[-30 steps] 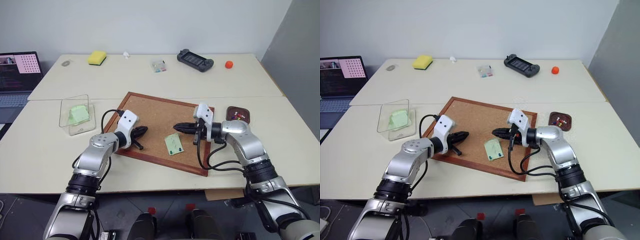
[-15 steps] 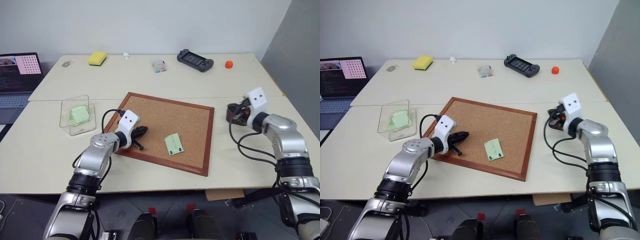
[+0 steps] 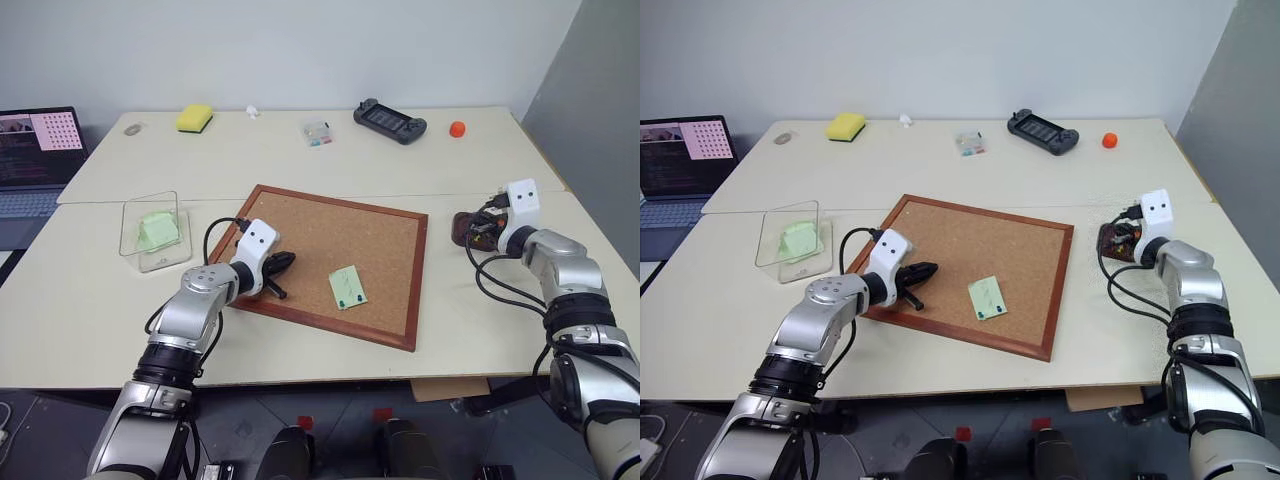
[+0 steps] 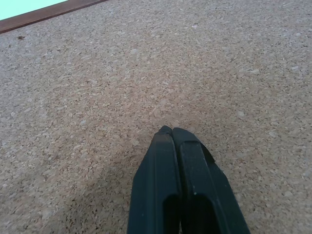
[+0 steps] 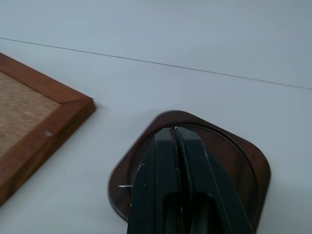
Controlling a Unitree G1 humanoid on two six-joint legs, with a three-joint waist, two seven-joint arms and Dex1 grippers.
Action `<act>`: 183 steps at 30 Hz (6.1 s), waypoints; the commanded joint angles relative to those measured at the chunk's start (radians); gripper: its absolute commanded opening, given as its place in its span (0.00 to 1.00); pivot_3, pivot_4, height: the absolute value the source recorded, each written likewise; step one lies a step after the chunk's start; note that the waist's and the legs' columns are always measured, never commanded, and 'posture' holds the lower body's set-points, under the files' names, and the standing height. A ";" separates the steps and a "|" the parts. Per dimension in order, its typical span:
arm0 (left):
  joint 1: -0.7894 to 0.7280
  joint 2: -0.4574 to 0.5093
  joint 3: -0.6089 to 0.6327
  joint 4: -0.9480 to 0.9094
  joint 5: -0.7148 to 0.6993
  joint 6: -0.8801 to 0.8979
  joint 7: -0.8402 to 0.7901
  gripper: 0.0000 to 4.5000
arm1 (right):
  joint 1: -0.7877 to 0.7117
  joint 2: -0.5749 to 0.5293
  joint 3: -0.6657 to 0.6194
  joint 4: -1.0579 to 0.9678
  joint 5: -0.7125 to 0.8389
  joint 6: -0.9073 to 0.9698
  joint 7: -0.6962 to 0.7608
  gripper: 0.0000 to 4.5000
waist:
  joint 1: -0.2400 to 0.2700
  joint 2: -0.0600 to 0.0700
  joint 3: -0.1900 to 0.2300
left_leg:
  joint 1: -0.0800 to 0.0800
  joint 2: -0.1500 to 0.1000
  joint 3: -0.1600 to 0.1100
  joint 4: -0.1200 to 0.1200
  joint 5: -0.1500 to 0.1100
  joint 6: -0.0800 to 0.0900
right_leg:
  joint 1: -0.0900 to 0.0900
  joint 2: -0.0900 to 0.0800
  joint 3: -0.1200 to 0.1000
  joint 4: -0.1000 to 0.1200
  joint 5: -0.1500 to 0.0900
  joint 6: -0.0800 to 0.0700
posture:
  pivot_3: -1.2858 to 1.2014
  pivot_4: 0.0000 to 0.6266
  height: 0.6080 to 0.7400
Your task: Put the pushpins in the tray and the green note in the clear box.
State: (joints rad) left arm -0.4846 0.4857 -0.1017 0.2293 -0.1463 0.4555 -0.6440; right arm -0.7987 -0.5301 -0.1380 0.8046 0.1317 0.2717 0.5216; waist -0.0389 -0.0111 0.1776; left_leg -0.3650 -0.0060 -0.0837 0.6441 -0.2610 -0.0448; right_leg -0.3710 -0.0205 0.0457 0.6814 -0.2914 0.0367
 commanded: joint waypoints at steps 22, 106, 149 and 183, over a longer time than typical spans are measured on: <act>0.023 0.008 -0.019 0.043 0.045 0.029 0.016 0.00 | 0.150 -0.061 0.044 -0.357 0.124 -0.017 0.360 0.70 | -0.002 0.000 0.000 | -0.001 0.000 -0.002 -0.001 0.000 0.000 | 0.000 0.000 -0.001 -0.001 0.000 0.001 | 0.52 0.24 1.00; 0.053 0.014 -0.027 0.037 0.060 0.040 0.021 0.00 | 0.329 0.146 0.279 -0.750 0.158 -0.071 0.492 0.02 | -0.002 -0.002 0.003 | -0.001 0.001 -0.010 -0.005 0.000 0.000 | -0.001 -0.001 -0.003 -0.003 -0.003 0.006 | 0.52 0.24 1.00; 0.068 0.028 -0.015 -0.006 0.052 0.075 0.016 0.00 | -0.031 0.042 0.033 0.046 -0.042 -0.172 -0.062 0.22 | -0.012 -0.001 0.002 | 0.000 0.001 0.000 -0.010 0.000 0.000 | -0.002 -0.001 0.000 -0.004 -0.001 0.000 | 0.52 0.24 1.00; 0.040 0.011 -0.039 0.030 0.057 0.053 0.006 0.00 | 0.441 -0.016 0.296 -0.984 0.302 0.086 0.572 0.99 | -0.005 -0.002 0.003 | 0.001 0.001 -0.008 -0.012 0.001 -0.001 | -0.001 -0.002 -0.001 -0.008 -0.005 0.006 | 0.52 0.24 1.00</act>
State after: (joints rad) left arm -0.4732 0.4976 -0.1093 0.1914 -0.1319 0.4751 -0.6421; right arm -0.3392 -0.5672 0.1310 -0.1635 0.4494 0.3828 1.0894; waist -0.0437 -0.0126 0.1805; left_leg -0.3644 -0.0048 -0.0923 0.6325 -0.2601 -0.0457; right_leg -0.3718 -0.0225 0.0438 0.6732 -0.2959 0.0433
